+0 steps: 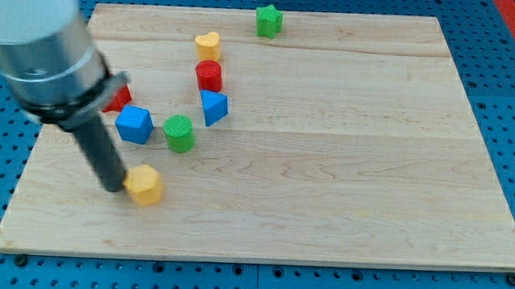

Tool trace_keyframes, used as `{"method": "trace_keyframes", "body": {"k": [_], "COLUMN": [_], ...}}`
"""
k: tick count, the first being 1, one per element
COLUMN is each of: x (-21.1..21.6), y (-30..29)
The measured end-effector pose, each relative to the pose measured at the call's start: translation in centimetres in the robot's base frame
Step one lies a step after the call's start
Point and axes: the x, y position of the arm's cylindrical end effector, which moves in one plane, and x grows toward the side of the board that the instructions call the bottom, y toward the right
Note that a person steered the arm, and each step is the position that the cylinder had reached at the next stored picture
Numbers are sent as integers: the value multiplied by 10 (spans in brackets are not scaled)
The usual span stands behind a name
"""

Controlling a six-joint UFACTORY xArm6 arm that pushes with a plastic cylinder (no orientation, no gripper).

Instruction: Push the blue cube into the yellow hexagon

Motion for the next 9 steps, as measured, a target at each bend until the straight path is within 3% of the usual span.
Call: {"method": "trace_keyframes", "body": {"k": [1,2,4,5,6,7,9], "x": [-4,-47,-133,-141,-116,-96,-107], "y": [-58,-90,-44,-10,-4,-16,-77]}}
